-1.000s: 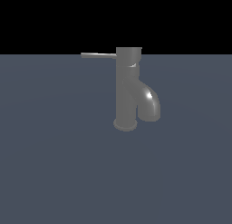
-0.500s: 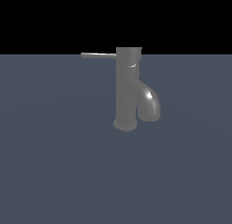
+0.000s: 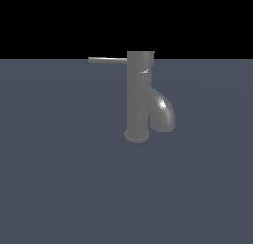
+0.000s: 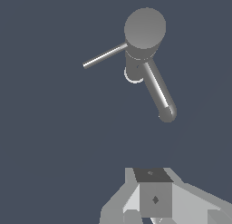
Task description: Turn on the faucet by rotating a designated handle.
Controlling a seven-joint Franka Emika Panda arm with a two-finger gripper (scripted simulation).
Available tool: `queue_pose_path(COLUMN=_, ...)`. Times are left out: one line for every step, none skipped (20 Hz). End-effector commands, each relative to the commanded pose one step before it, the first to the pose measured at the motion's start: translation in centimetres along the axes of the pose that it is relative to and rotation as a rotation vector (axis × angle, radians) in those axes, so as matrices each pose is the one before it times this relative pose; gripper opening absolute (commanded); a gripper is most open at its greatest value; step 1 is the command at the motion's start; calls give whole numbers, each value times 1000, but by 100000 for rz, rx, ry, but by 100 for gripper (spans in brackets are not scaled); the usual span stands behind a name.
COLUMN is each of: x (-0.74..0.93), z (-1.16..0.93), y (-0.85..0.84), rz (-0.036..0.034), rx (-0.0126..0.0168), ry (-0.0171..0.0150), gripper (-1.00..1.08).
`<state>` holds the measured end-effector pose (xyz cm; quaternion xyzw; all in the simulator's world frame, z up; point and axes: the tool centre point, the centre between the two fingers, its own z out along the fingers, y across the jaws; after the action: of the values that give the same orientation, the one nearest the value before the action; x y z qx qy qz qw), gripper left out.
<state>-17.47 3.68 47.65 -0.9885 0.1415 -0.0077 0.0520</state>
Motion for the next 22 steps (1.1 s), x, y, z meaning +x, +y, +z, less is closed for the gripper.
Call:
queue_pose_path(x=1338, z=725, y=-617, rz=6432, rx=818, ry=-882, gripper=-100)
queue_pose_path(x=508, z=308, y=-273, rz=2556, rx=227, ry=-336, gripper=-100)
queue_pose_path(x=500, z=318, y=-284, rz=2568, rx=193, ry=-328, gripper=-100)
queue_pose_path(x=491, z=328, y=-296, rz=2580, rx=159, ry=-317, gripper=-100)
queue_pose_path(x=482, z=338, y=-306, rz=2591, rx=125, ry=-304, gripper=-100)
queue_pose_path(x=472, z=348, y=-317, rz=2601, rx=93, ry=-289, gripper=-100)
queue_pose_path(x=462, z=358, y=-328, rz=2610, rx=61, ry=-272, gripper=-100)
queue_pose_path(x=452, z=368, y=-338, rz=2619, rx=30, ry=-253, gripper=-100)
queue_pose_path(x=441, z=377, y=-348, rz=2627, rx=1, ry=-233, gripper=-100)
queue_pose_path(x=429, z=386, y=-357, rz=2634, rx=-27, ry=-210, gripper=-100)
queue_pose_path(x=418, z=395, y=-366, rz=2640, rx=-54, ry=-187, gripper=-100)
queue_pose_path(x=405, z=404, y=-374, rz=2645, rx=-80, ry=-161, gripper=-100)
queue_pose_path(x=393, z=413, y=-382, rz=2650, rx=-104, ry=-134, gripper=-100)
queue_pose_path(x=380, z=421, y=-390, rz=2655, rx=-127, ry=-106, gripper=-100)
queue_pose_path(x=366, z=429, y=-397, rz=2657, rx=-147, ry=-76, gripper=-100)
queue_pose_path(x=352, z=437, y=-404, rz=2659, rx=-167, ry=-45, gripper=-100)
queue_pose_path(x=338, z=445, y=-410, rz=2661, rx=-184, ry=-12, gripper=-100)
queue_pose_path(x=324, z=452, y=-416, rz=2662, rx=-199, ry=21, gripper=-100)
queue_pose_path(x=310, z=459, y=-421, rz=2661, rx=-213, ry=55, gripper=-100)
queue_pose_path(x=295, z=466, y=-426, rz=2660, rx=-224, ry=91, gripper=-100)
queue_pose_path(x=280, z=473, y=-430, rz=2659, rx=-234, ry=127, gripper=-100)
queue_pose_path(x=264, z=479, y=-434, rz=2656, rx=-241, ry=163, gripper=-100)
